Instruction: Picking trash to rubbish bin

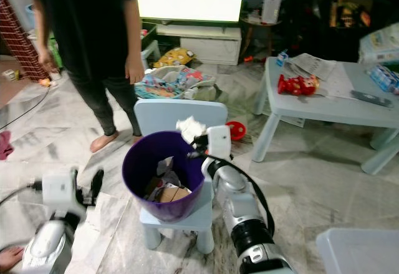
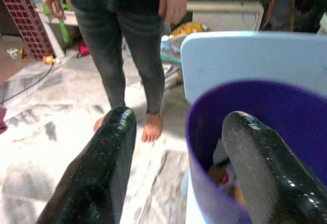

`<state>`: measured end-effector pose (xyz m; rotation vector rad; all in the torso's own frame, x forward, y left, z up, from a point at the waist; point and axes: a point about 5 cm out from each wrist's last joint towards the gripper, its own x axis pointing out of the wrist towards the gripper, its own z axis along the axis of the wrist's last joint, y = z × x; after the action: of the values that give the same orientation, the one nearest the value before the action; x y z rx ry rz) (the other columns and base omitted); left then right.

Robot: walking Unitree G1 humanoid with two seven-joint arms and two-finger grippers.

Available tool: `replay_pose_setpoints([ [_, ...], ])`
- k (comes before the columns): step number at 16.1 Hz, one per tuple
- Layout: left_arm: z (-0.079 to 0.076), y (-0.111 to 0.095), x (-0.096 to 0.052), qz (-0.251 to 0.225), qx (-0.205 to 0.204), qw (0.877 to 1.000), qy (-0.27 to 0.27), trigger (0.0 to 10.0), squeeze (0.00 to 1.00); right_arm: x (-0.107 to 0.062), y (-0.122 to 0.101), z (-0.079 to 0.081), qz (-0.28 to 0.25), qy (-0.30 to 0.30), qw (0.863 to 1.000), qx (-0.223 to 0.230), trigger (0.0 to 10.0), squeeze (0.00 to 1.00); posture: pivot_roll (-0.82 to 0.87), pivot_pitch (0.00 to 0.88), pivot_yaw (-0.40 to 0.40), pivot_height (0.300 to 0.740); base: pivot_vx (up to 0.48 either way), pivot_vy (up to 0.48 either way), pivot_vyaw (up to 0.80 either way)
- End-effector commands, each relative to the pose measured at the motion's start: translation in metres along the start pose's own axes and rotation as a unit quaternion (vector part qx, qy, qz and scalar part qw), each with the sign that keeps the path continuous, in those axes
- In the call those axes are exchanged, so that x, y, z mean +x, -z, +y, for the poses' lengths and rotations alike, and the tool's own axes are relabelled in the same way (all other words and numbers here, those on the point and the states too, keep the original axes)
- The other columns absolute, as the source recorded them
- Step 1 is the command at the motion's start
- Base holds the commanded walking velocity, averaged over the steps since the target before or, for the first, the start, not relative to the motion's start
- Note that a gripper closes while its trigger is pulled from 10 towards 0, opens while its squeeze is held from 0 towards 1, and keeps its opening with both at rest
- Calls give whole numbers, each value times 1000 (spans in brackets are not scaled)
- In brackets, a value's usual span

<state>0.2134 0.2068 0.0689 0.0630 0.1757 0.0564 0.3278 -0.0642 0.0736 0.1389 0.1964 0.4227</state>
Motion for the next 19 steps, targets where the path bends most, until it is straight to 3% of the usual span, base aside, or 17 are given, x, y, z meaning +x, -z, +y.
replay_pose_setpoints([
  [1, -1, -3, -10, 2, 14, 1000, 9, 10000, 1000, 5, 9, 8, 21, -19, 1000, -5, 0, 0, 219, 9, -29, 740, 0, 0, 0],
  [6, -1, -13, -12, -1, 25, 1000, 18, 10000, 1000, 0, 51, 38, 102, -61, 992, 39, 0, 0, 252, 8, -18, 740, 0, 0, 0],
  [8, 1, -14, -13, 2, 26, 999, 20, 10000, 1000, 2, 50, 40, 105, -63, 991, 54, 4471, 0, 256, 12, -10, 740, 0, 0, 0],
  [9, 0, -13, -14, 6, 27, 999, 23, 10000, 1000, 3, 50, 39, 106, -62, 990, 72, 3922, 0, 257, 13, -8, 740, 0, 0, 0],
  [10, 0, -14, -15, 8, 27, 999, 24, 10000, 1000, 3, 50, 40, 104, -63, 989, 81, 10000, 1000, 266, 20, -6, 740, 0, 0, 0],
  [19, -2, -18, -9, 12, 25, 999, 29, 10000, 1000, 3, 50, 47, 97, -83, 986, 103, 10000, 1000, 264, 25, -3, 740, 0, 0, 0],
])
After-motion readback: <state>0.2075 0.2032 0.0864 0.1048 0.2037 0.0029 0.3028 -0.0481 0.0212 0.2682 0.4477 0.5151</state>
